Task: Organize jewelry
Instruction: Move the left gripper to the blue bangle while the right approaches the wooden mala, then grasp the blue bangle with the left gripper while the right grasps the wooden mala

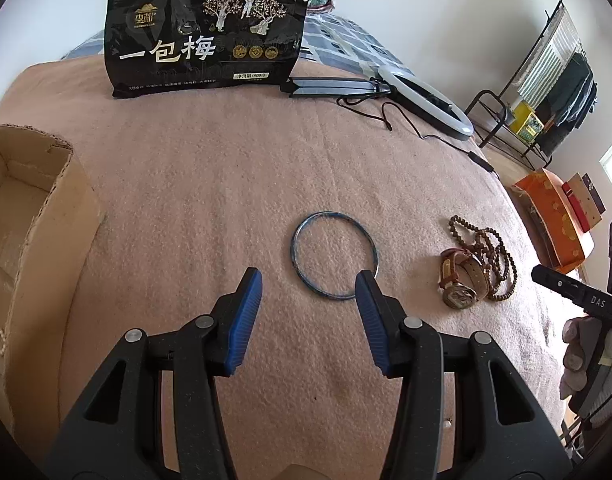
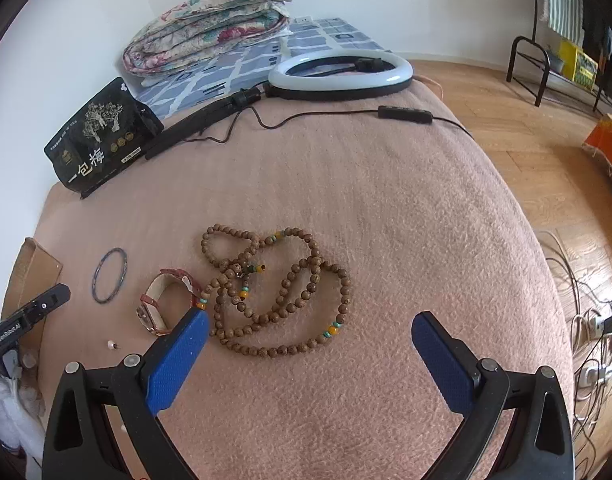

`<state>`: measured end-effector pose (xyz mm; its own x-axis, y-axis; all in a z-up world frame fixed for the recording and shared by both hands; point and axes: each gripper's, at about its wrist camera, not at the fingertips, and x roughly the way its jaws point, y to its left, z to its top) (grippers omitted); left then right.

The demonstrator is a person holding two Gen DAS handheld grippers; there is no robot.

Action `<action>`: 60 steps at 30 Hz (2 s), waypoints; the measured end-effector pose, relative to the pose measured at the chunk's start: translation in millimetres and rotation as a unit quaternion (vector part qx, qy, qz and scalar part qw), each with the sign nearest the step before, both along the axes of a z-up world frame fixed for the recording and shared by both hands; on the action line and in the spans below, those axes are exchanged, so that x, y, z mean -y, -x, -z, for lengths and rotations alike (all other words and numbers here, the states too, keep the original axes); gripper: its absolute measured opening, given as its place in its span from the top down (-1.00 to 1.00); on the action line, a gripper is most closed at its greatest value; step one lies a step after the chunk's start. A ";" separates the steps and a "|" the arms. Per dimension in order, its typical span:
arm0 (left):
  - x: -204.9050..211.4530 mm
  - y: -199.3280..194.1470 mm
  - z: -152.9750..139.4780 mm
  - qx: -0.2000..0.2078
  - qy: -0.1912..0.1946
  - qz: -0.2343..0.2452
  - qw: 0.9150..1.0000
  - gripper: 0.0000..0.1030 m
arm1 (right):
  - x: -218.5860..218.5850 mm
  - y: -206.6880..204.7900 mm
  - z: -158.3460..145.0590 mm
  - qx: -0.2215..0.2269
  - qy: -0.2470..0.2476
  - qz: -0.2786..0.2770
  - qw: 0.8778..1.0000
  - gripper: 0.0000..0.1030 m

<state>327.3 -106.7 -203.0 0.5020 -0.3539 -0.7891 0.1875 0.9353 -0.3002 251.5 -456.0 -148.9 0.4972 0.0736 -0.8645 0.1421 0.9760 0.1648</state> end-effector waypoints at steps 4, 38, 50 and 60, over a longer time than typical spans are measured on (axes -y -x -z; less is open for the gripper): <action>1.8 -14.1 9.1 -0.009 -0.001 -0.006 1.000 0.04 | 2.5 -2.3 9.8 -0.017 -0.028 0.018 0.999 -0.97; 36.4 -37.0 31.3 0.028 -0.091 0.023 0.995 0.96 | -33.4 -54.6 38.1 -0.052 0.082 -0.008 0.995 0.30; 23.5 -17.2 10.6 0.047 -0.037 0.015 0.998 0.97 | -27.1 -45.7 31.8 -0.037 0.065 -0.010 0.997 0.61; 23.1 7.2 -16.6 0.083 -0.015 0.019 0.996 0.98 | -24.0 -34.9 14.7 -0.013 0.062 -0.010 0.998 0.65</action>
<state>320.2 -129.8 -186.4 0.6135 -0.3522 -0.7068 0.2671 0.9348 -0.2340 286.4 -432.1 -163.6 0.4732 -0.0249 -0.8806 0.1261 0.9912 0.0397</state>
